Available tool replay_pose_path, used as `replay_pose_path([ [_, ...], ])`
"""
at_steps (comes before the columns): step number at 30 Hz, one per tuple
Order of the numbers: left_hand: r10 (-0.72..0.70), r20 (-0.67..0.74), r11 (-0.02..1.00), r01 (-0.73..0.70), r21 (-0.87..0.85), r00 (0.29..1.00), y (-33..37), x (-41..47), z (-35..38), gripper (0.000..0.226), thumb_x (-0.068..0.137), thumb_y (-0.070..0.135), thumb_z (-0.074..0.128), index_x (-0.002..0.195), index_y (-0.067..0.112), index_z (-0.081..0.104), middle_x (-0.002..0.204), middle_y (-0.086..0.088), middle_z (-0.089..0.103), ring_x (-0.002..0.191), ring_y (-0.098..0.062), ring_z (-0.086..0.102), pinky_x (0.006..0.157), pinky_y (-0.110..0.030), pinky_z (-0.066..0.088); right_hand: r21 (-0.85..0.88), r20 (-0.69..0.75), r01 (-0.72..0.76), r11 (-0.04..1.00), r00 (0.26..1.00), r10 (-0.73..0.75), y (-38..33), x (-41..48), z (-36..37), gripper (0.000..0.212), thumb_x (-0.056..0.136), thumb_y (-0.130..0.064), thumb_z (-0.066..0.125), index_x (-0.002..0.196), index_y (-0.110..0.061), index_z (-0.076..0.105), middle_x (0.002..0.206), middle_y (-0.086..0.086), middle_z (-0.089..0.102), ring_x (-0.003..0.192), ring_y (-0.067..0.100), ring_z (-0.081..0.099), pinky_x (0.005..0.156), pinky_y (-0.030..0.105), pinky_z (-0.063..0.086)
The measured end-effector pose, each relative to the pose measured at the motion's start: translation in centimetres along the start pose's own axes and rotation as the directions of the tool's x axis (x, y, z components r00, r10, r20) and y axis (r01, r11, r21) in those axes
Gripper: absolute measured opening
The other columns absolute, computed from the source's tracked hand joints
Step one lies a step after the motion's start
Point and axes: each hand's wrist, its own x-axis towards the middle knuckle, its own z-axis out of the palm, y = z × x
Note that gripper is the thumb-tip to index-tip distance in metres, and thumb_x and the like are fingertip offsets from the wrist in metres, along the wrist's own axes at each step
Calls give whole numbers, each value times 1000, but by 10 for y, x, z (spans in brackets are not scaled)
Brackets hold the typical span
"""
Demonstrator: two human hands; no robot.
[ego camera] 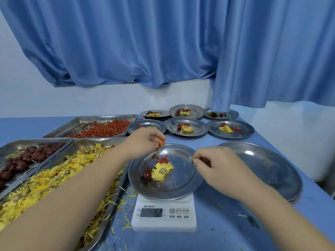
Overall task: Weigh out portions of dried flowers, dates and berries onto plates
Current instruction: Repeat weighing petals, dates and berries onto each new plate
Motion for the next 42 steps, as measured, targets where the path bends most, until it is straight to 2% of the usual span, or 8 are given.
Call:
replay_pose_path([
  [7,-4,-159,998,13,60,987,-2,-6,11,29,80,8,71,98,30,66,86,11,70,82,-5,66,72,-23,54,-48,-79,56,997,995,-60,10,-38,23,14,90,-28,48,84,-25,60,76,-11,57,73,10,54,67,34,48],
  [13,-99,-131,991,86,-99,986,-5,-15,15,20,91,32,63,110,26,66,92,8,74,81,-8,71,72,-25,55,-36,-127,72,997,989,-76,13,-38,22,15,91,-25,48,83,-24,61,74,-11,59,72,9,55,65,33,49],
  [16,-124,-118,984,107,-143,985,-5,-21,16,22,95,37,57,100,23,72,98,5,73,90,-14,71,84,-37,58,-39,-129,66,997,989,-71,15,-38,22,16,91,-25,48,83,-22,62,74,-9,60,72,11,55,65,35,49],
  [21,-184,-68,930,151,-335,981,2,-24,16,28,96,36,54,103,14,71,83,2,75,78,-16,70,92,-44,54,-38,-156,80,996,984,-85,17,-38,22,17,90,-23,49,81,-22,62,72,-9,60,70,10,55,63,33,48],
  [24,-179,-90,941,144,-305,980,3,-25,17,21,96,25,56,113,19,66,95,0,76,80,-14,72,90,-41,55,-35,-162,87,996,983,-91,17,-38,22,17,90,-24,49,81,-23,62,70,-10,59,68,9,54,62,32,48],
  [30,-131,-127,983,112,-149,983,8,-26,16,39,92,-7,46,121,16,60,107,0,71,79,-19,72,79,-36,56,-29,-166,92,995,981,-96,18,-37,22,17,90,-24,49,82,-23,63,70,-11,59,68,9,54,62,33,49],
  [37,-105,-171,978,71,-197,980,10,-41,17,25,97,13,54,116,24,65,105,9,71,81,-14,69,78,-32,54,-22,-174,99,995,980,-101,20,-37,23,16,89,-22,51,80,-22,63,68,-10,59,66,9,54,62,34,49],
  [42,-156,-305,916,22,-401,940,3,-63,18,21,96,16,55,106,27,69,103,7,73,74,-10,69,73,-27,52,33,-175,69,997,983,-62,20,-37,30,14,89,-24,51,82,-24,63,62,-12,57,63,8,54,60,34,49],
])
